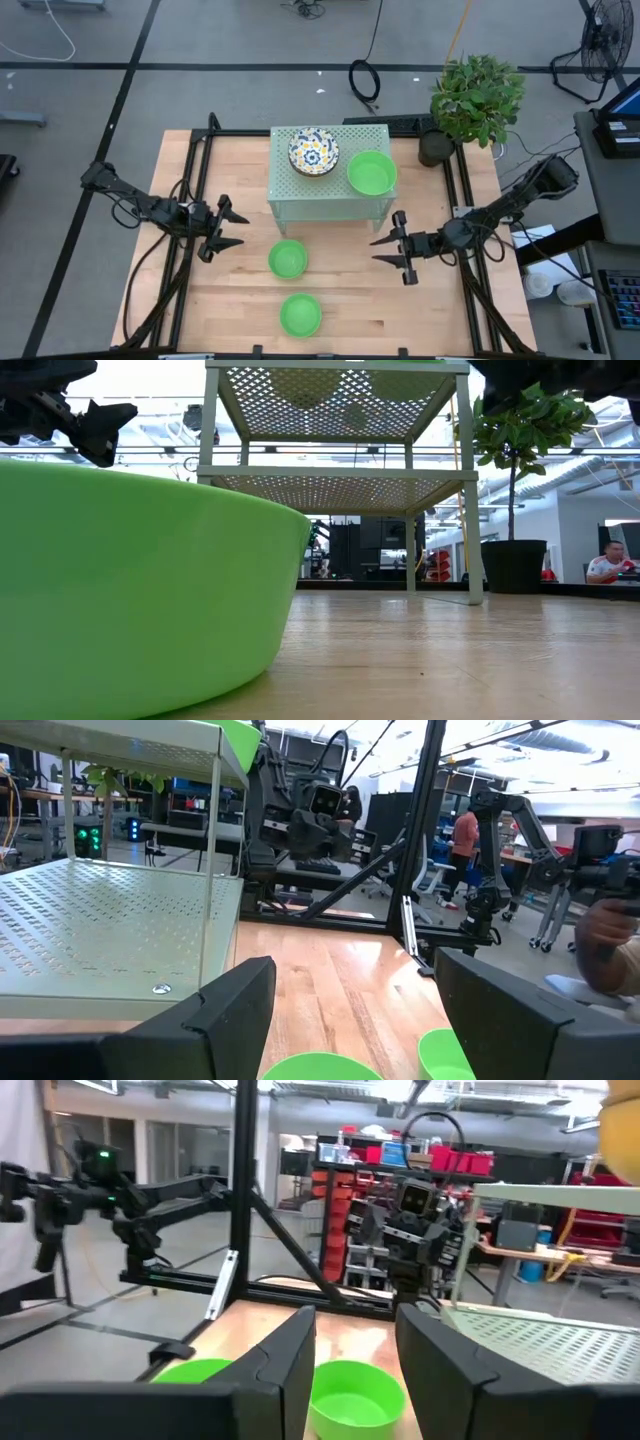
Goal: Pick & Place Mini bowls
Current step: Stack the top green bowl on the green bowl on the shelf
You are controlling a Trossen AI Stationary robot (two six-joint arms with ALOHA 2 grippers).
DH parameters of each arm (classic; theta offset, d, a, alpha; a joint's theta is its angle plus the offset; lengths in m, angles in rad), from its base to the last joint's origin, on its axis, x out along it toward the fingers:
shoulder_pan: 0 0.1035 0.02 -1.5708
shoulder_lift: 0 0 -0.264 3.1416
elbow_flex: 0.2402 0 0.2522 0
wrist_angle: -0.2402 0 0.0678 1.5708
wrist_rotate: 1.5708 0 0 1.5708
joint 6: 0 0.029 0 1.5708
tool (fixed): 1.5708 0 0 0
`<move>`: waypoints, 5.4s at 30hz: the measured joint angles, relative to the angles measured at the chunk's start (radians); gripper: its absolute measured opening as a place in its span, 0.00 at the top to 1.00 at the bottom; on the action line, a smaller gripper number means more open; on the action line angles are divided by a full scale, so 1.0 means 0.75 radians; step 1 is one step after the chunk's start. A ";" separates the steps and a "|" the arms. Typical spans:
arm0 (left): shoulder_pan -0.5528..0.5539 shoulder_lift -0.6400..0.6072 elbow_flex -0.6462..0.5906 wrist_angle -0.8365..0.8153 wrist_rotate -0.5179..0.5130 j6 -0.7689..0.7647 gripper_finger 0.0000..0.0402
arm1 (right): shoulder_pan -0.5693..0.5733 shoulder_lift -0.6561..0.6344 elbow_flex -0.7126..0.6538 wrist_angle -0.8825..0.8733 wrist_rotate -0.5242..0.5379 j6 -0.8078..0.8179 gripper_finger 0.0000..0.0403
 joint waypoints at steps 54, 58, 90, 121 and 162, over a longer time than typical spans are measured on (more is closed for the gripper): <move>-0.001 0.000 -0.001 0.149 0.000 0.162 0.32 | -0.224 0.000 0.000 -0.024 -0.147 0.039 0.68; 0.000 0.000 -0.001 0.260 0.000 0.137 0.32 | -0.224 0.000 0.000 -0.029 -0.148 0.044 0.68; -0.002 1.094 0.406 -0.128 -0.082 -0.601 0.32 | -0.222 0.000 0.000 -0.102 -0.147 0.154 0.68; -0.023 1.447 0.688 -0.795 -0.058 -1.573 0.32 | -0.225 0.000 0.001 -0.048 -0.146 0.026 0.68; 0.021 1.523 0.684 -0.776 0.040 -1.545 0.32 | -0.224 0.000 0.001 -0.048 -0.146 0.072 0.68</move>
